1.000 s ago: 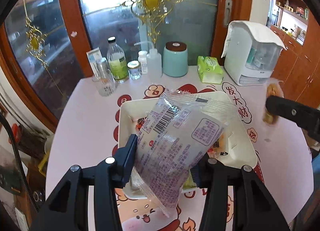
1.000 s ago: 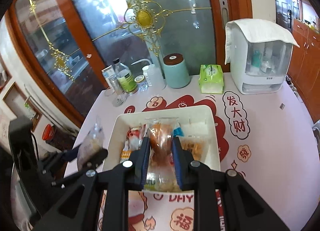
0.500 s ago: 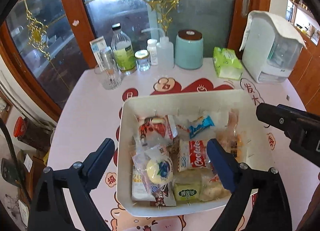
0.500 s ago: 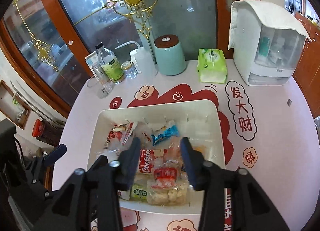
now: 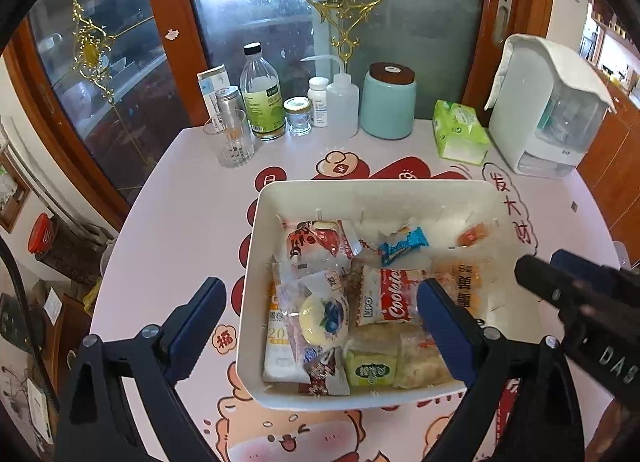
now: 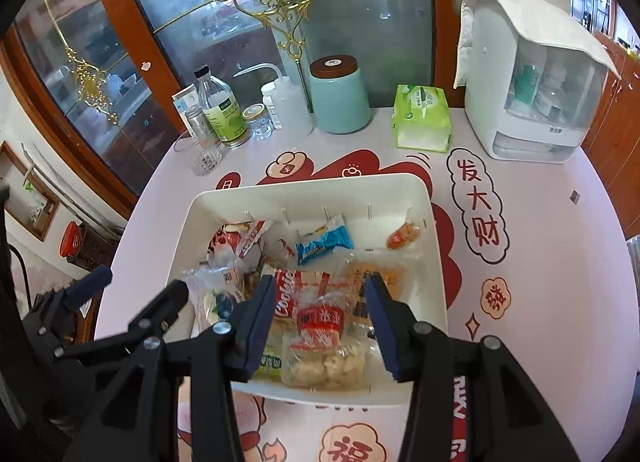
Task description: Organize snacks
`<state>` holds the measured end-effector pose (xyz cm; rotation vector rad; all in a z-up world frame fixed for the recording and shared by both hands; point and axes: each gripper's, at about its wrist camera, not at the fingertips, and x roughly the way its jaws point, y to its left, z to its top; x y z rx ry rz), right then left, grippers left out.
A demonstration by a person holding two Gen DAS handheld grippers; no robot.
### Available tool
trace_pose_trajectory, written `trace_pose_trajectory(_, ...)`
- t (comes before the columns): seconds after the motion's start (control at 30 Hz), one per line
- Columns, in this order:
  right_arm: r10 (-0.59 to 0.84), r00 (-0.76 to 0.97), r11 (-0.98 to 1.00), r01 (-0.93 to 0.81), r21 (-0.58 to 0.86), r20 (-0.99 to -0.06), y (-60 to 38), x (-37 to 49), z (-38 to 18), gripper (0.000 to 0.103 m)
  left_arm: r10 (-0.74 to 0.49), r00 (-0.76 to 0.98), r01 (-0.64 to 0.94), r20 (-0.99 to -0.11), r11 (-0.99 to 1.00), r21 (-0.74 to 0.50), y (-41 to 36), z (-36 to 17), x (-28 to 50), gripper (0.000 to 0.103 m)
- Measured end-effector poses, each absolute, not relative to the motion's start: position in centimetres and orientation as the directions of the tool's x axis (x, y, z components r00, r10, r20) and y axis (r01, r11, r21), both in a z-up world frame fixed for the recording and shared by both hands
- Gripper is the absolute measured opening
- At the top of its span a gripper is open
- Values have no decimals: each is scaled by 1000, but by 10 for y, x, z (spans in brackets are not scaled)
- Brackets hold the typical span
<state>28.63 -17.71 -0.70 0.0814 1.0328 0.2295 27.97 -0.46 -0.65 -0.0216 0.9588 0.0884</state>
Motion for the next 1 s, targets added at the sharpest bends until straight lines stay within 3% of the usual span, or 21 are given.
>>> trace_pose_trajectory(1.0,237,492,971,-139,193,-837,-238,79,-2,49,13,555,-34,-832,999,-7,-57,10,90,98)
